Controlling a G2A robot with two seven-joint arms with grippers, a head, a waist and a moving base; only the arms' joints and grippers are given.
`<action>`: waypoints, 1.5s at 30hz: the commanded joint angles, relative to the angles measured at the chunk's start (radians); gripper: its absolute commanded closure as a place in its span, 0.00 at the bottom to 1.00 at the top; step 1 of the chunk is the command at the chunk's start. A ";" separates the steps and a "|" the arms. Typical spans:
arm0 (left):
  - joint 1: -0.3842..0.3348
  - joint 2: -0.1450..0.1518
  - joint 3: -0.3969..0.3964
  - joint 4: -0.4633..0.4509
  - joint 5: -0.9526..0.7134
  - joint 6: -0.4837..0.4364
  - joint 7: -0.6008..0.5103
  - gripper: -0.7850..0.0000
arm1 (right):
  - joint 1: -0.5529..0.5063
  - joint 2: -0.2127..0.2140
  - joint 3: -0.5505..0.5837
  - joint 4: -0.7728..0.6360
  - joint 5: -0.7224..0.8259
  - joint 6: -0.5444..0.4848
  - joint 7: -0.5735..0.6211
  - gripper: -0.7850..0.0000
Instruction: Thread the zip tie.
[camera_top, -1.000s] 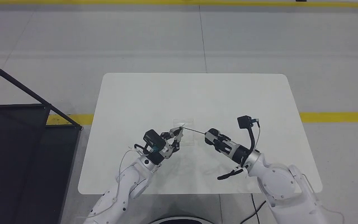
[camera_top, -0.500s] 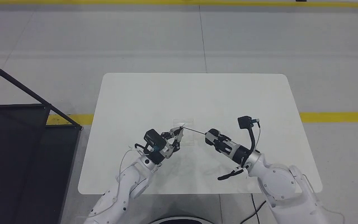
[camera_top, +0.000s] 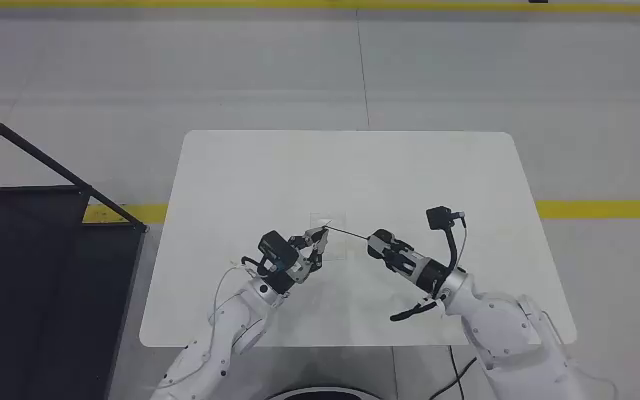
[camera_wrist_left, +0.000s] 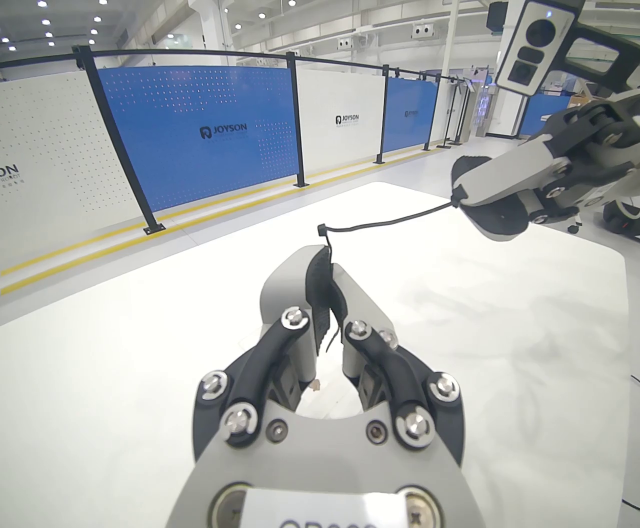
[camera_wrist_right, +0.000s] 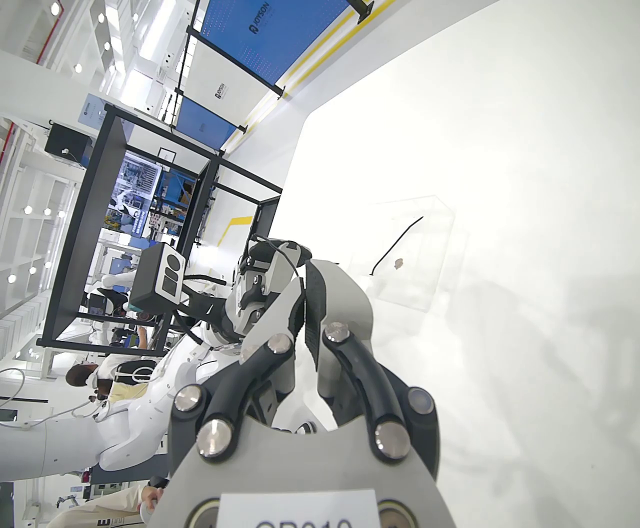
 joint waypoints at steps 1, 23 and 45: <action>0.000 -0.001 0.001 0.001 0.000 0.001 0.000 1.00 | 0.000 0.000 0.000 0.000 0.000 0.001 0.000 1.00; -0.007 -0.007 0.003 0.013 0.002 0.005 0.003 1.00 | 0.001 -0.001 0.003 0.004 0.006 0.014 0.001 1.00; -0.007 -0.007 0.003 0.013 0.002 0.005 0.003 1.00 | 0.001 -0.001 0.004 0.005 0.007 0.017 0.001 1.00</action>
